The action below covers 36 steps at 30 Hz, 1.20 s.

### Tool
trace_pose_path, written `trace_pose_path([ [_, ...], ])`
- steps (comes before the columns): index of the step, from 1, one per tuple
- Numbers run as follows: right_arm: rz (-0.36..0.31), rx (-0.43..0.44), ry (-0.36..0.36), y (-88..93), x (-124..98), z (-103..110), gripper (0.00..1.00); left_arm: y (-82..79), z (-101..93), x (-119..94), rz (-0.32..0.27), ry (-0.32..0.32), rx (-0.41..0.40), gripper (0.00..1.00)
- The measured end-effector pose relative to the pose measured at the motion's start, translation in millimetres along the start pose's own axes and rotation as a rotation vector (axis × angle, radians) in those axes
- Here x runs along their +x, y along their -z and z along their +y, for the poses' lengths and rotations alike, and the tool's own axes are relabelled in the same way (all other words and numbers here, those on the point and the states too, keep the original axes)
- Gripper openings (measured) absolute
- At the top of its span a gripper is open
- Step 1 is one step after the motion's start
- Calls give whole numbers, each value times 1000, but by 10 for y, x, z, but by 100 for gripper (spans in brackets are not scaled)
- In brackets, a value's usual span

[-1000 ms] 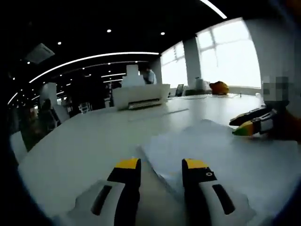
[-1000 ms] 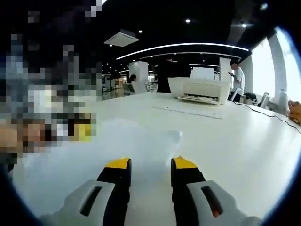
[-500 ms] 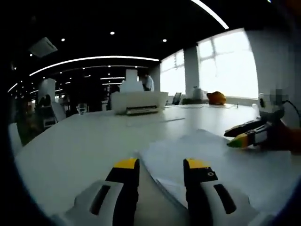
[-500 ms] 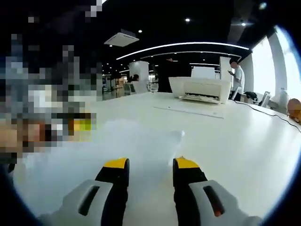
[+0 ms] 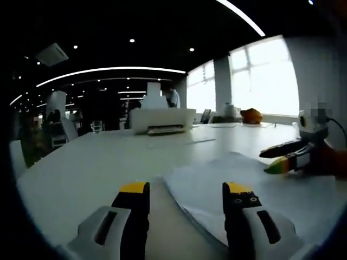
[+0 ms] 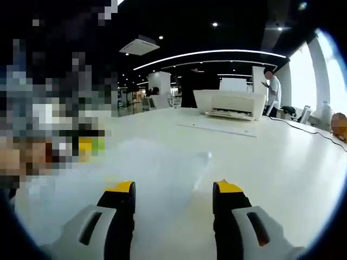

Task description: Organize the stack of printing papers by aligning and flattening the scattered papers on the table

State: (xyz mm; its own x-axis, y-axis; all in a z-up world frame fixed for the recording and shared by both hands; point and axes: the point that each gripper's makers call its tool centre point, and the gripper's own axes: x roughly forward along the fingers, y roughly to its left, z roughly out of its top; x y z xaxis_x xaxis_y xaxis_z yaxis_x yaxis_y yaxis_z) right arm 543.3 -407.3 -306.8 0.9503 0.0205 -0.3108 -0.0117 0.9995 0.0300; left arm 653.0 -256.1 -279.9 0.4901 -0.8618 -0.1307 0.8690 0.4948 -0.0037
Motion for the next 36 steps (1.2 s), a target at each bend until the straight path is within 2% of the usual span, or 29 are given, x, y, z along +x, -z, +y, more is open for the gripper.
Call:
trace_pose_path([
  [18, -27, 49, 40, -34, -62, -46, 86, -17, 115, -46, -15, -64, -2, 79],
  [22, -37, 67, 40, -57, -75, -50, 90, -33, 130, -57, -21, -72, -7, 82],
  [30, -56, 130, 38, -83, -122, -71, 90, -43, 138, -60, -25, -75, -10, 90],
  [36, -65, 144, 40, -88, -151, -63, 90, -41, 148, -63, -24, -79, -10, 94],
])
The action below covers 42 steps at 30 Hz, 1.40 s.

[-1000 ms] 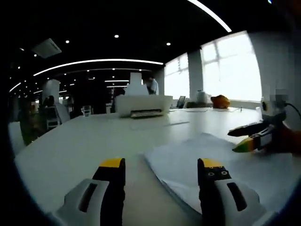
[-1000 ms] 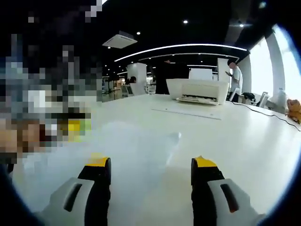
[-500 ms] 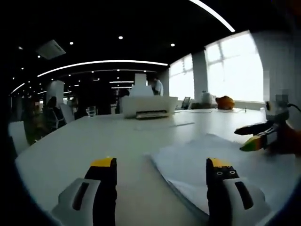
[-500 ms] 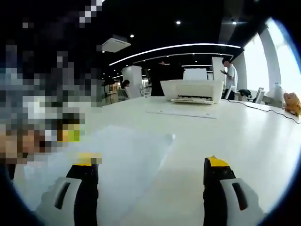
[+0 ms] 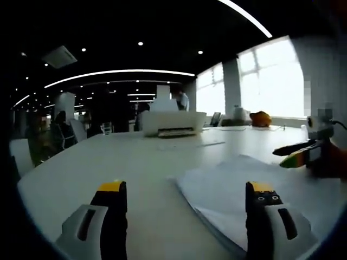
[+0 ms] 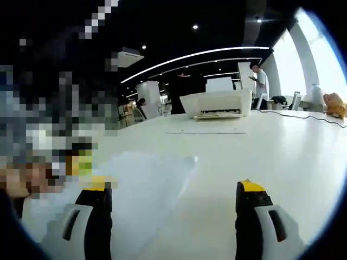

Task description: Organize the stack of printing papers by aligning and flattening the scattered papers on the table

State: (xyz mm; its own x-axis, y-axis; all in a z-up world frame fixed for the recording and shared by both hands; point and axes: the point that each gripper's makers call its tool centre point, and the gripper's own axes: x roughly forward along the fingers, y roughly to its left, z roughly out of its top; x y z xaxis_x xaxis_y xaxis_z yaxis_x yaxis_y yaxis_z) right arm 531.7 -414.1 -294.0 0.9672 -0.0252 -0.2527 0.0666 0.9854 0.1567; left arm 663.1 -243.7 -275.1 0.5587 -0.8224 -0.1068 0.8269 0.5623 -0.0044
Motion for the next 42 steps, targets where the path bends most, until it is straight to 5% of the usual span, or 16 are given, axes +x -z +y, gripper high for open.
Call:
trace_pose_path([
  [18, -17, 41, -22, 68, -335, 86, 90, -21, -13, -160, -19, 26, -24, 97],
  [42, -44, 49, 3, 195, -1029, 76, 90, -39, -91, -962, -63, 87, -57, 97],
])
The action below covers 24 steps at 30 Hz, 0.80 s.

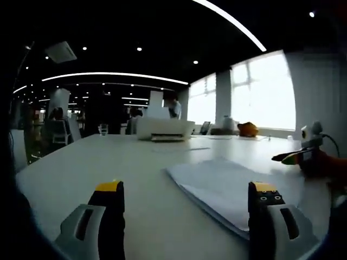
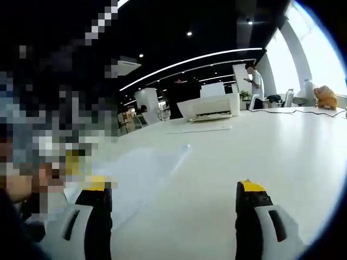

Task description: Organize the stack of printing papers by aligning and flattening the scattered papers on the table

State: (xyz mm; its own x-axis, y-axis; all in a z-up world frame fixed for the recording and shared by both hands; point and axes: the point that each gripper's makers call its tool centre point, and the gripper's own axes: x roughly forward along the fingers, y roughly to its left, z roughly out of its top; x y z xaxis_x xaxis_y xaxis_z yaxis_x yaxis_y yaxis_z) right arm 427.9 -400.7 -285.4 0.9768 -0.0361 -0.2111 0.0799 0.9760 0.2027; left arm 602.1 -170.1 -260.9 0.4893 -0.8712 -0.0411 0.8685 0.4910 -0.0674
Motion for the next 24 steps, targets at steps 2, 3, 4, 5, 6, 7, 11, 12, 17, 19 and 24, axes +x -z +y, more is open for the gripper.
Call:
trace_pose_path([
  [2, 2, 0, 5, 16, -57, -11, 90, 3, -5, -67, -1, 0, 1, 97],
  [3, 2, 0, 6, 24, -94, -15, 90, 4, -5, -98, -1, -1, 3, 97],
  [4, 2, 2, 9, 30, -130, -24, 90, 8, -8, -125, 0, -2, 4, 97],
  [5, 1, 4, 12, 36, -167, -32, 90, 16, -12, -157, 4, -3, 8, 97],
  [6, -1, 4, 14, 40, -203, -40, 90, 20, -15, -178, 6, -2, 9, 97],
  [7, -2, 6, 16, 44, -236, -46, 90, 25, -20, -199, 9, -1, 9, 97],
  [11, 5, -1, 31, 82, -355, -73, 90, 49, -43, -275, 21, 3, 18, 97],
  [12, 8, -5, 33, 92, -383, -78, 90, 59, -50, -296, 27, 5, 18, 97],
  [17, 21, -19, 46, 136, -523, -118, 90, 87, -70, -438, 41, 11, 27, 97],
  [19, 22, -27, 54, 139, -582, -163, 90, 95, -53, -490, 47, 8, 32, 97],
  [24, 17, -23, 69, 136, -728, -275, 90, 114, -39, -610, 62, 4, 37, 97],
])
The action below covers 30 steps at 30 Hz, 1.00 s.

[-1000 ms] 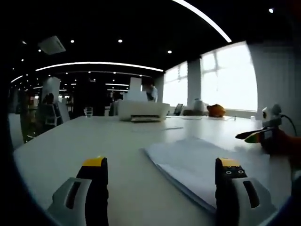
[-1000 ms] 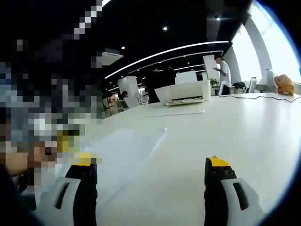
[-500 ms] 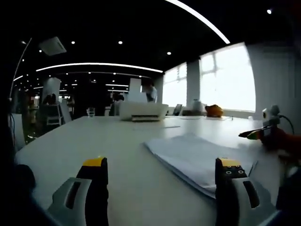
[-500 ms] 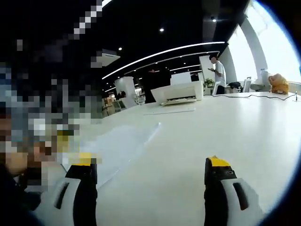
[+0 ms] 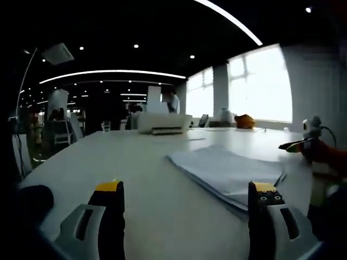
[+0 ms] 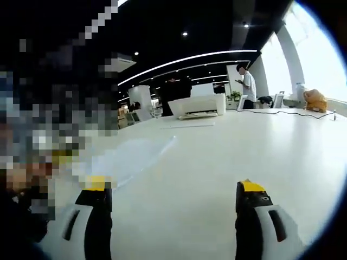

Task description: Organize the stack of printing papers by aligning and flattening the scattered papers on the table

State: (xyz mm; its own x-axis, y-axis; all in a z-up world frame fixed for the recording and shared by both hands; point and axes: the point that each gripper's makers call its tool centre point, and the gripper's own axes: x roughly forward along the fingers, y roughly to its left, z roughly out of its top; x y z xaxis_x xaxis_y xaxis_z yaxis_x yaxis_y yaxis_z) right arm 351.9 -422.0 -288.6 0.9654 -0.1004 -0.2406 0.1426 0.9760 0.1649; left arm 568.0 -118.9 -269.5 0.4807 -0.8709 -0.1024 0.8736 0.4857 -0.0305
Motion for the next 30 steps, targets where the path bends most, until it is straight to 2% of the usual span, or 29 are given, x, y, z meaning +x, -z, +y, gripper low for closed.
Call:
trace_pose_path([
  [6, 4, -5, 10, 34, -128, -14, 90, 61, -3, -169, 27, -8, 38, 97],
  [11, 19, -12, 27, 122, -259, -132, 90, 15, 27, -350, 27, -10, 27, 97],
  [21, -23, 8, 40, -48, -504, -202, 90, -23, 117, -643, 62, -47, 31, 97],
  [30, 5, -7, 44, -34, -599, -164, 90, -96, 59, -794, 73, -44, 27, 97],
])
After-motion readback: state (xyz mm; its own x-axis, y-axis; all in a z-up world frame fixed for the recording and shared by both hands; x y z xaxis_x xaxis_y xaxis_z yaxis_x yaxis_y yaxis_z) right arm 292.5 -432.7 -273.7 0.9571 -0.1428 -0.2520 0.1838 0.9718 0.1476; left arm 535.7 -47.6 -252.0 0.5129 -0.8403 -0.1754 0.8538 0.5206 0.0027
